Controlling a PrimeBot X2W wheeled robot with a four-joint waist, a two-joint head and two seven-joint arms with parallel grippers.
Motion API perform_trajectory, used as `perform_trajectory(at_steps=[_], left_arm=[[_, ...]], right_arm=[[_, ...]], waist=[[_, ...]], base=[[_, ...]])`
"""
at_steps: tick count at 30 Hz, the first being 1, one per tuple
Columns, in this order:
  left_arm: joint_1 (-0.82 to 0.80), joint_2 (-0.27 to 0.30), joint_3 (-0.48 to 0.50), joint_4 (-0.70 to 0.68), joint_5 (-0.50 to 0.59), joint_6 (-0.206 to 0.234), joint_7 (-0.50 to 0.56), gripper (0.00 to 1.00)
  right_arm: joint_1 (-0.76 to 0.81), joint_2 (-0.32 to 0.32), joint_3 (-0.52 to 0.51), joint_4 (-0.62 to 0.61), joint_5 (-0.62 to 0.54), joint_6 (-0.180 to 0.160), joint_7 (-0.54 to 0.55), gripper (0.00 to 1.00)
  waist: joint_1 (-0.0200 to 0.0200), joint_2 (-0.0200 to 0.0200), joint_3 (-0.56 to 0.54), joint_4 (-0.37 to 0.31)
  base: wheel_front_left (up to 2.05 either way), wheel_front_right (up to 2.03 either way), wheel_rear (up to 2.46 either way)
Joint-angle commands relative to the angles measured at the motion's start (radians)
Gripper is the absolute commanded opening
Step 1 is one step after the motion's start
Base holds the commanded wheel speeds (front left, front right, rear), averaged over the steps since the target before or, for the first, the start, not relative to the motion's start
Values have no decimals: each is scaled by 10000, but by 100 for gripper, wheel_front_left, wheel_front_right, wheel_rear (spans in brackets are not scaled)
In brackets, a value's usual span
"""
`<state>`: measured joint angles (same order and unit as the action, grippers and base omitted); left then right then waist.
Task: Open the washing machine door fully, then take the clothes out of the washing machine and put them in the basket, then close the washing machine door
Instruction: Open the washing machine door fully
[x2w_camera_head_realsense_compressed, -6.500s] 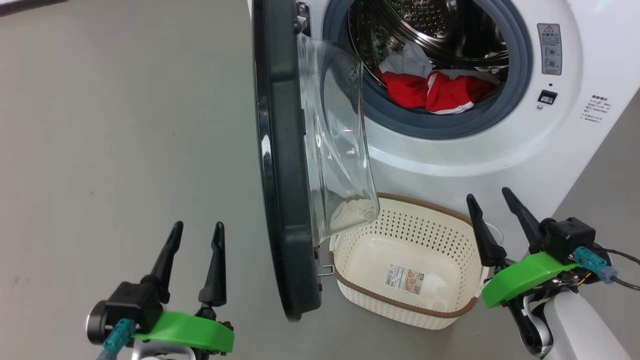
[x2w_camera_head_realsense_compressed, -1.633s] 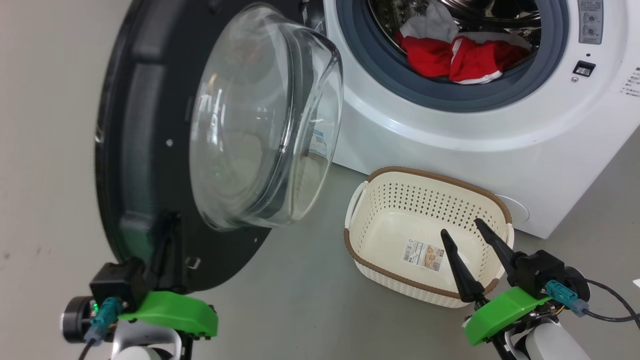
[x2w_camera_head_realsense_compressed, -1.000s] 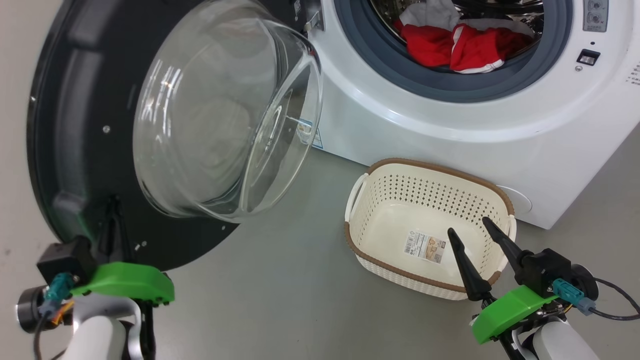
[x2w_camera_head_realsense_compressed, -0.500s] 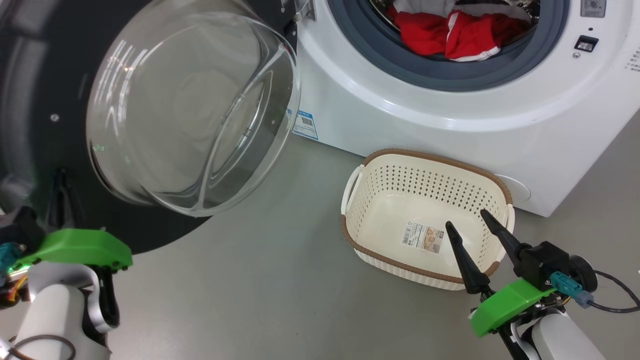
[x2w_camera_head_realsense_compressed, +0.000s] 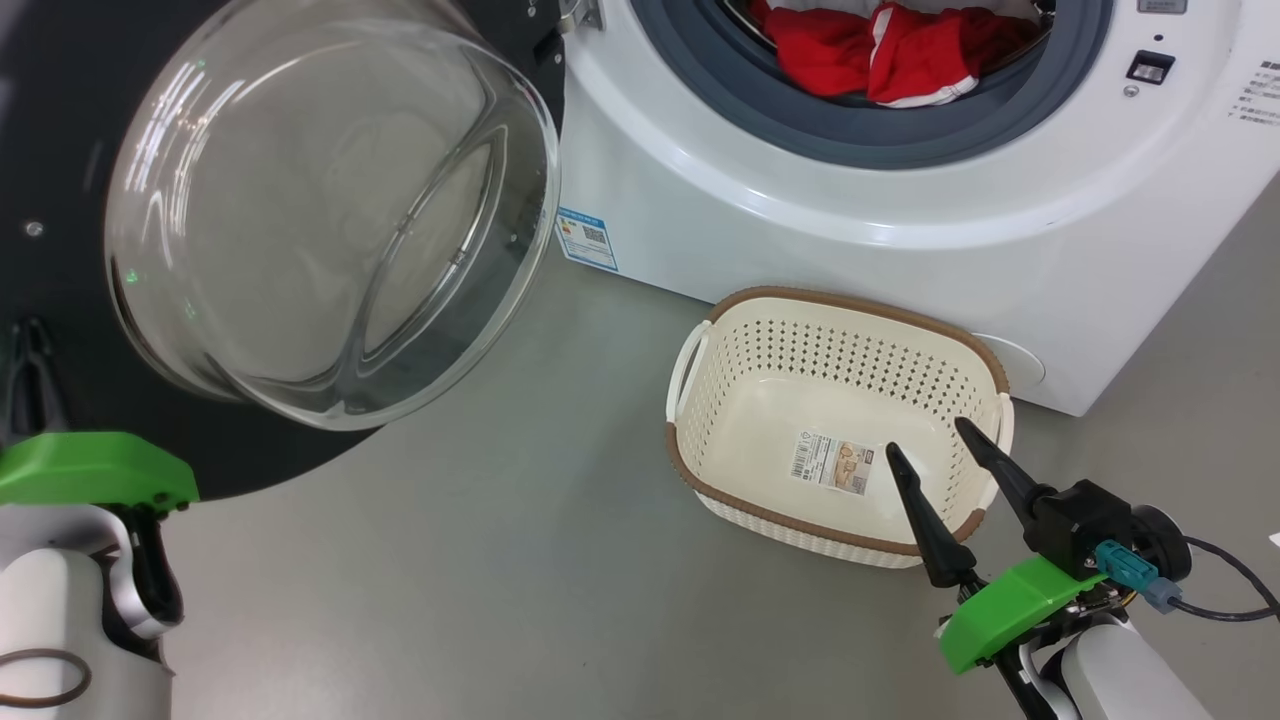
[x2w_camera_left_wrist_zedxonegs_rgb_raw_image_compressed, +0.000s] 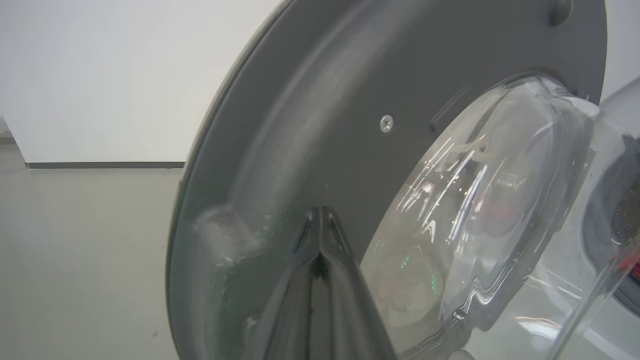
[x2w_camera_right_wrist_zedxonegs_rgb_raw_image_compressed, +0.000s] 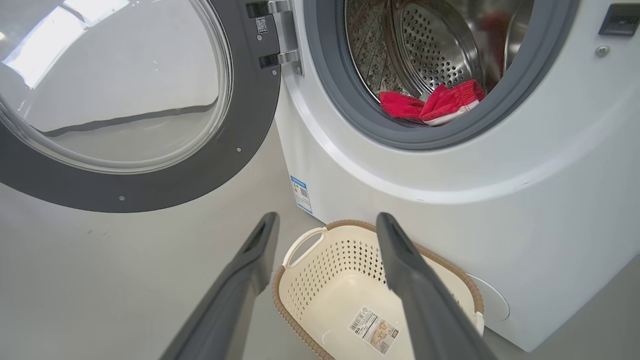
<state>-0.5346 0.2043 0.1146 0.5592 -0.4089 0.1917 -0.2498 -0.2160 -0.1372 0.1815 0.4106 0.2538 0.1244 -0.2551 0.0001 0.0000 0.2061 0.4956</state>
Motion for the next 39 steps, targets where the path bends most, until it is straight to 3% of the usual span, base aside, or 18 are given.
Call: perform_trajectory(at_steps=[1, 10, 11, 13, 14, 26, 34, 39], left_arm=[[-310, 486, 464, -186, 152, -17, -119, 0], [116, -33, 337, -561, 792, -224, -119, 0], [189, -69, 307, -659, 865, -219, -119, 10], [335, -123, 251, -914, 993, -227, -119, 59], [410, -149, 200, -1057, 1061, -238, -119, 100], [1371, -638, -231, -3747, 1595, -415, -120, 100], [1733, -1027, -638, -4356, 1043, -1728, -120, 100], [1815, -1107, -964, -4236, 1058, -2291, -120, 100]], right_arm=[[-357, 0, 278, -195, 43, 63, -67, 100], [-312, 169, 245, -119, 110, 63, -67, 100], [-298, 204, 253, -107, 121, 63, -67, 100], [-265, 274, 269, -103, 157, 63, -67, 100], [-246, 304, 269, -103, 178, 63, -67, 100], [78, 608, -257, -464, 132, 63, -67, 100], [203, 781, -891, -1054, 18, 63, -67, 100], [225, 831, -1121, -1377, 129, 63, -67, 100]], waist=[[-1, 0, -12, -11], [-1, 0, -300, -70], [-1, 0, -360, -81], [-1, 0, -482, -107], [-1, 0, -545, -123], [-1, 0, -1231, -612], [-1, 0, -1459, -1352], [-1, 0, -1433, -1816]], base=[[0, 0, 0], [0, 0, 0], [0, 0, 0], [0, 0, 0], [0, 0, 0], [0, 0, 0], [0, 0, 0], [0, 0, 0]])
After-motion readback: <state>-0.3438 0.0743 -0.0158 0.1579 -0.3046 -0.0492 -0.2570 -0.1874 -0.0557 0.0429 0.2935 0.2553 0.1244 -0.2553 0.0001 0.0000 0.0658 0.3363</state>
